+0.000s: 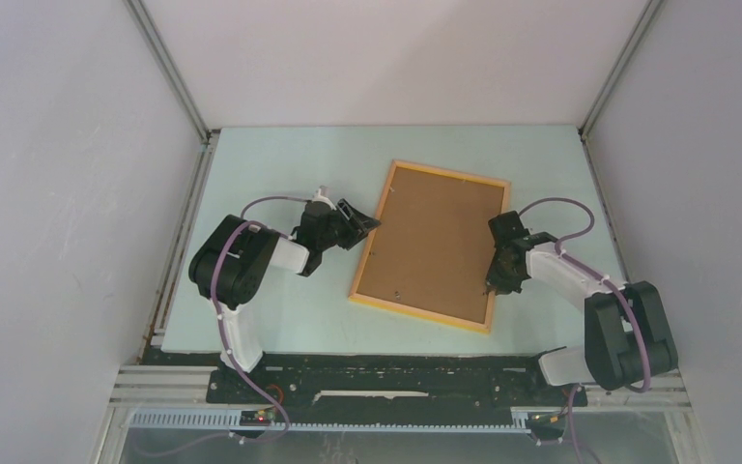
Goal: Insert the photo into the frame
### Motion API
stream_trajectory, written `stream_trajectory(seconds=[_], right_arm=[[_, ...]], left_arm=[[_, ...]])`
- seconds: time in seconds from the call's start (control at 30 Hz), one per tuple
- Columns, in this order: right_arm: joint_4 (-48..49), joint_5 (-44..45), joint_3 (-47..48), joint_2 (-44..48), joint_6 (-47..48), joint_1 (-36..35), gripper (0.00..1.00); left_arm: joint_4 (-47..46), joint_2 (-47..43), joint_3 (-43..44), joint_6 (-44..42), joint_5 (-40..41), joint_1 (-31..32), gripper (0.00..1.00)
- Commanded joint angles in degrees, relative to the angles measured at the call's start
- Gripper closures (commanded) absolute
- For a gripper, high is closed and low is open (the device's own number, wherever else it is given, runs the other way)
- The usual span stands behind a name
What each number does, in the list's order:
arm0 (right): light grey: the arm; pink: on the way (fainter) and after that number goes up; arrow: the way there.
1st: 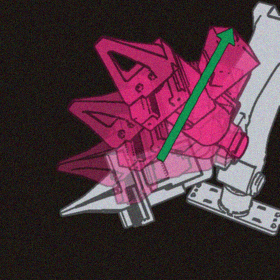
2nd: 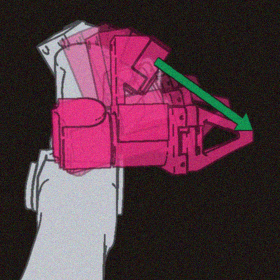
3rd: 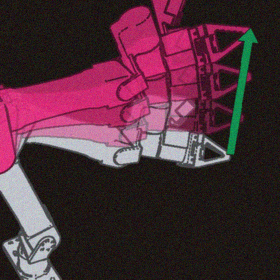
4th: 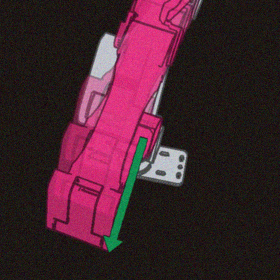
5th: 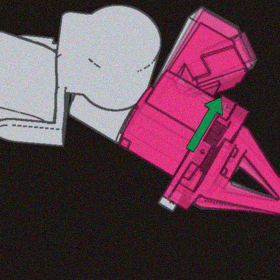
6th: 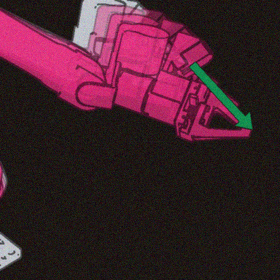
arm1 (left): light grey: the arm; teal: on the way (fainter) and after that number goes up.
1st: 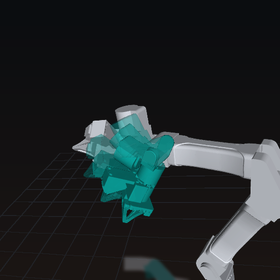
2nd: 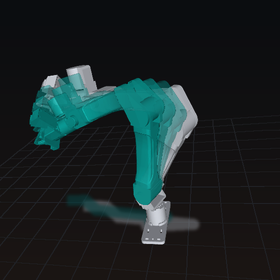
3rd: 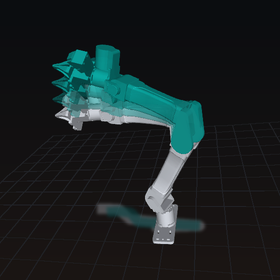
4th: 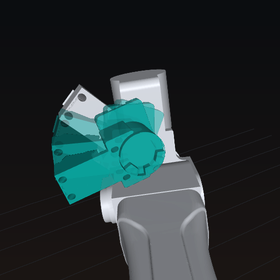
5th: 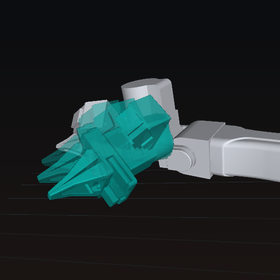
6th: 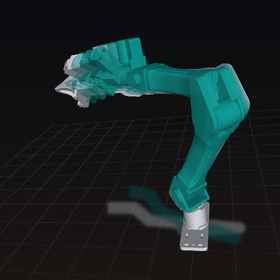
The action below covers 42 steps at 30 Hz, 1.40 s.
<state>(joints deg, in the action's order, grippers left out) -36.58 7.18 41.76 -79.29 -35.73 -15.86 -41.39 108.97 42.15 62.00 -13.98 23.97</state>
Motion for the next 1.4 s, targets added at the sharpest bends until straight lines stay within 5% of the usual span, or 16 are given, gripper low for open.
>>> stream_trajectory(seconds=[0.0, 0.23, 0.37, 0.47, 0.63, 1.13, 1.37], right_arm=[[2.2, 0.9, 0.5, 0.3, -2.2, -0.2, 1.0], [3.2, -1.9, 1.3, 3.2, -0.2, 1.0, 1.0], [3.6, -1.5, 2.9, 4.8, 3.3, 1.5, 0.48], [5.8, -1.9, 3.1, 4.2, 4.7, 3.4, 0.33], [9.7, -3.7, 4.8, -0.5, 6.0, 6.5, 0.26], [14.9, -6.5, 23.1, -21.6, 13.1, 3.6, 0.23], [20.0, -19.8, 32.2, -30.1, 17.2, 2.9, 0.23]], left_arm=[[-2.6, -1.3, -0.8, 0.9, -2.7, 0.3, 0.42], [-2.6, -1.5, -1.0, 0.8, -2.7, 0.2, 0.42], [-2.6, -1.6, -1.1, 0.9, -2.5, 0.2, 0.42], [-2.6, -1.6, -1.1, 0.8, -2.5, 0.2, 0.42], [-2.5, -2.1, -1.5, 0.7, -2.3, 0.2, 0.35], [7.6, -4.7, -0.5, -2.0, -0.1, 4.4, 0.24], [12.5, -10.6, -5.2, -3.9, 4.5, 12.8, 0.23]])
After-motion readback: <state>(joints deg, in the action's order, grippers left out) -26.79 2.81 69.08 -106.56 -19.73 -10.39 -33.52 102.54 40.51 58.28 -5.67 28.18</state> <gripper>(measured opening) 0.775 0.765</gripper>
